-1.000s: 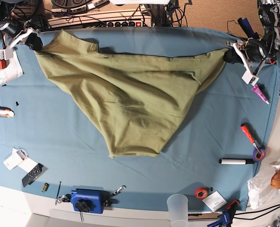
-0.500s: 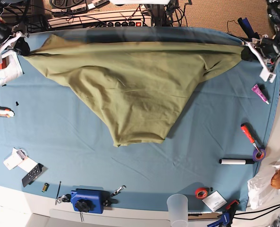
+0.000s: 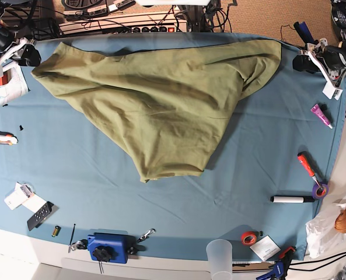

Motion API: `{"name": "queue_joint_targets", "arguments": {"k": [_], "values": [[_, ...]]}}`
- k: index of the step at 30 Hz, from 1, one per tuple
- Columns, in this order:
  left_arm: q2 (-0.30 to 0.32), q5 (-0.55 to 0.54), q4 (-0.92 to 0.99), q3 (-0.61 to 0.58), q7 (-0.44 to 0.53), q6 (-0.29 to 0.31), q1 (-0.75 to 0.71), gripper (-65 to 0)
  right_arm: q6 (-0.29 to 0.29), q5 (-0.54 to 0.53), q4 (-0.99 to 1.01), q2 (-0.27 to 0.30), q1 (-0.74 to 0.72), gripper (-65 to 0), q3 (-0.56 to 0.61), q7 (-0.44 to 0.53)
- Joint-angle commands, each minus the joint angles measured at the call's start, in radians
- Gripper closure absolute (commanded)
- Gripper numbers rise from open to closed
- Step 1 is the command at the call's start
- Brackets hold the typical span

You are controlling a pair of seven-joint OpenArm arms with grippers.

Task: Layout the t-shirt on the table in an organized manner, then fold the t-shirt properly
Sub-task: 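Release the shirt and move both grippers back over its edges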

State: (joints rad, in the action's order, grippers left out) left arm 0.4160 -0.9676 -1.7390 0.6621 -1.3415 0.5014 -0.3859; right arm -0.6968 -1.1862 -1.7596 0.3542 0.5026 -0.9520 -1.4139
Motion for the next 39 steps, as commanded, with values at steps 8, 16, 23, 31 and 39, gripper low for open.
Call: {"name": "queue_joint_targets", "arguments": {"k": [8, 16, 23, 31, 39], "values": [[0.013, -0.178, -0.062, 0.014, 0.098, 0.073, 0.112, -26.2, -0.001, -0.106, -0.013, 0.028, -0.005, -23.4, -0.048, 0.018], [0.013, -0.113, -0.06, -0.132, 0.121, 0.073, 0.305, -25.9, -0.001, -0.036, -0.013, 0.029, -0.007, -23.4, -0.195, 0.018], [0.013, 0.137, -0.059, -0.49, 0.248, -0.008, 0.426, -26.0, -0.001, -0.036, -0.013, 0.028, -0.007, -23.4, -0.21, 0.018], [-0.001, 0.274, 0.063, -0.729, 0.318, -0.087, 0.561, -26.0, -0.001, -0.064, -0.013, 0.029, -0.084, -23.4, -0.207, 0.018], [-0.097, 0.248, 0.261, -0.747, 0.317, -0.053, 0.659, -26.0, -0.001, -0.069, -0.013, 0.029, -0.204, -23.4, -0.093, 0.018]]}}
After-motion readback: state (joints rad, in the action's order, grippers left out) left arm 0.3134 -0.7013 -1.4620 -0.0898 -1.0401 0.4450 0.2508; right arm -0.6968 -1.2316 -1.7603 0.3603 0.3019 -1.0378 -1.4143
